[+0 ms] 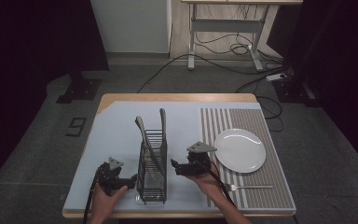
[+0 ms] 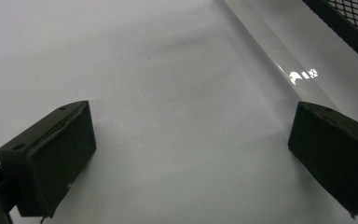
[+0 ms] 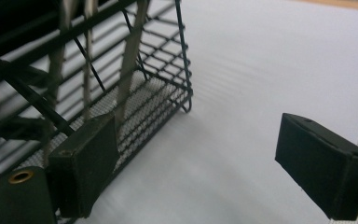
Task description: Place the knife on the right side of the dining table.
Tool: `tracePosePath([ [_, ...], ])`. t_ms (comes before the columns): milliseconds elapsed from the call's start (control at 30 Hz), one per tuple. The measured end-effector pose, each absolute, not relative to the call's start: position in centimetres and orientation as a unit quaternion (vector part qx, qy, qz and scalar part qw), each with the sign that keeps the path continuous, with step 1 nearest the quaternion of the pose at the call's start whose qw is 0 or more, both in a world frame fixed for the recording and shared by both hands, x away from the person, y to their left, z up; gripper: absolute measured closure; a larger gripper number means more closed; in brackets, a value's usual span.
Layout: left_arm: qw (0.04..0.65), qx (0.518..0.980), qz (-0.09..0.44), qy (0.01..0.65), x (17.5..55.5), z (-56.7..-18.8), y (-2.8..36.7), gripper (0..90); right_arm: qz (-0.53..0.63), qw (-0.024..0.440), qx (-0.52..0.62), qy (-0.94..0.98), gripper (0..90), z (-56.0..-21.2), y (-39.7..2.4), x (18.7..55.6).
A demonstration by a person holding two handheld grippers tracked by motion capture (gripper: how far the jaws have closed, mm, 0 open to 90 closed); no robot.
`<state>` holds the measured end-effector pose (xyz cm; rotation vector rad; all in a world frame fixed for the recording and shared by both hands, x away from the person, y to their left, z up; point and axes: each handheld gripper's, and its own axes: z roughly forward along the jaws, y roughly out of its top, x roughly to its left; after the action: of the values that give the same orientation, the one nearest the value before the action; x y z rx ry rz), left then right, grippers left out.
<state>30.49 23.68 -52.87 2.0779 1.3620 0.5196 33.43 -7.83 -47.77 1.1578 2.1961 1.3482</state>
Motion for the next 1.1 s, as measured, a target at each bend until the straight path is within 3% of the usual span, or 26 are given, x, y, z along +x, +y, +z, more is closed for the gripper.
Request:
tracePosePath([
  [433,0.297,0.782,0.196,0.512,30.5,-52.9,23.7,0.1,0.51,0.142,0.404,0.746,14.2,-45.5,-8.6,34.1],
  [1100,0.297,0.782,0.196,0.512,30.5,-52.9,23.7,0.1,0.534,0.121,0.398,0.736,24.3,-43.3,-7.8,36.2],
])
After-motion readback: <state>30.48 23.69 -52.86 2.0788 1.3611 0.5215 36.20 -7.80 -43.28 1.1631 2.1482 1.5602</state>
